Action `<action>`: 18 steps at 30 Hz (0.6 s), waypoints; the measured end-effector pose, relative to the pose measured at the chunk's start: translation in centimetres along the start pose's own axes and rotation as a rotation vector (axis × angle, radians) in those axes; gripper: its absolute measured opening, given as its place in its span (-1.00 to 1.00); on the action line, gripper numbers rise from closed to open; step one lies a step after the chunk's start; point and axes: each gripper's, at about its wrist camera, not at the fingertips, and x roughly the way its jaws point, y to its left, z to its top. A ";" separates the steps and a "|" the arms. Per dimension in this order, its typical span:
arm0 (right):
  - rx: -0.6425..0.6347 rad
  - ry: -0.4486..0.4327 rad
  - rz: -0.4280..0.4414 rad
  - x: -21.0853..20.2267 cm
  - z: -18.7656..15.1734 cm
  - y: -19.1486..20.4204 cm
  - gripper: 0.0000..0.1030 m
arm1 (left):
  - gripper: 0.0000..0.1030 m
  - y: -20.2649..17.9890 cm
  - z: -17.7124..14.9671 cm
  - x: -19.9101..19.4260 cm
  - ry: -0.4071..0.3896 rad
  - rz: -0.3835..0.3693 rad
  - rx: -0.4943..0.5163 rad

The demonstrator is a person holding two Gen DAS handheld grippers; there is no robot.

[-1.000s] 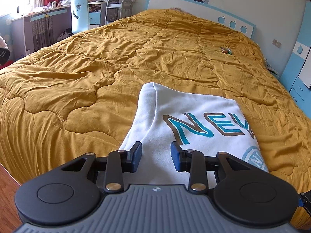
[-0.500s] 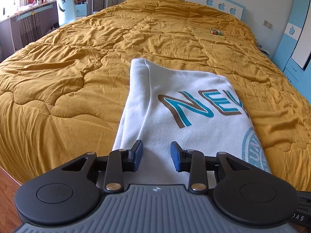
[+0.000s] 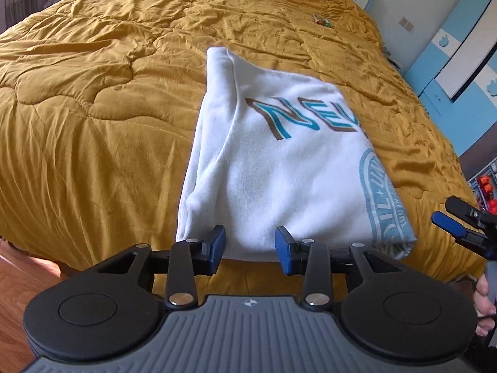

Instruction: Fold small clothes

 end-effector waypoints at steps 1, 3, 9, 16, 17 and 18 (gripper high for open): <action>0.047 -0.002 0.039 0.2 0.8 -0.4 0.50 | -0.15 0.4 0.3 -0.9 -0.037 -0.042 -0.005; 0.148 0.024 0.134 1.4 2.4 -1.6 0.59 | -0.01 1.6 1.4 -1.9 -0.102 -0.105 -0.015; 0.379 0.223 0.266 9.4 5.7 -5.2 0.61 | 0.35 6.8 5.8 0.5 -0.034 -0.219 -0.146; 0.480 0.269 0.351 14.8 6.6 -8.1 0.58 | 0.41 9.6 7.4 6.6 0.125 -0.230 -0.223; 0.481 0.280 0.368 15.1 6.8 -8.4 0.58 | 0.42 9.8 7.6 7.0 0.126 -0.249 -0.223; 0.487 0.295 0.381 15.4 7.0 -8.7 0.57 | 0.43 10.1 7.4 7.2 0.121 -0.274 -0.232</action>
